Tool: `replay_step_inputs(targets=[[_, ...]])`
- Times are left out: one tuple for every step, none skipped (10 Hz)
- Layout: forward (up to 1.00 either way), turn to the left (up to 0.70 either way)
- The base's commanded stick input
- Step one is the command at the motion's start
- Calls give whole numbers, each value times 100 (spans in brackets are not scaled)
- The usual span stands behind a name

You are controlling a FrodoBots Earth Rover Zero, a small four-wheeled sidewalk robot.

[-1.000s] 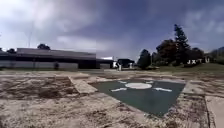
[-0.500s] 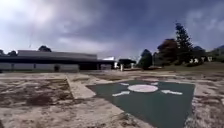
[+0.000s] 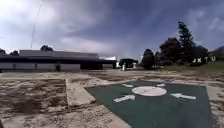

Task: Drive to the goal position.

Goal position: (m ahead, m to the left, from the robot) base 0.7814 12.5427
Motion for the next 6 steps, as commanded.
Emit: replay_step_inputs(targets=[[70, 0], [70, 0], [70, 0], [70, 0], [70, 3], [70, 9]])
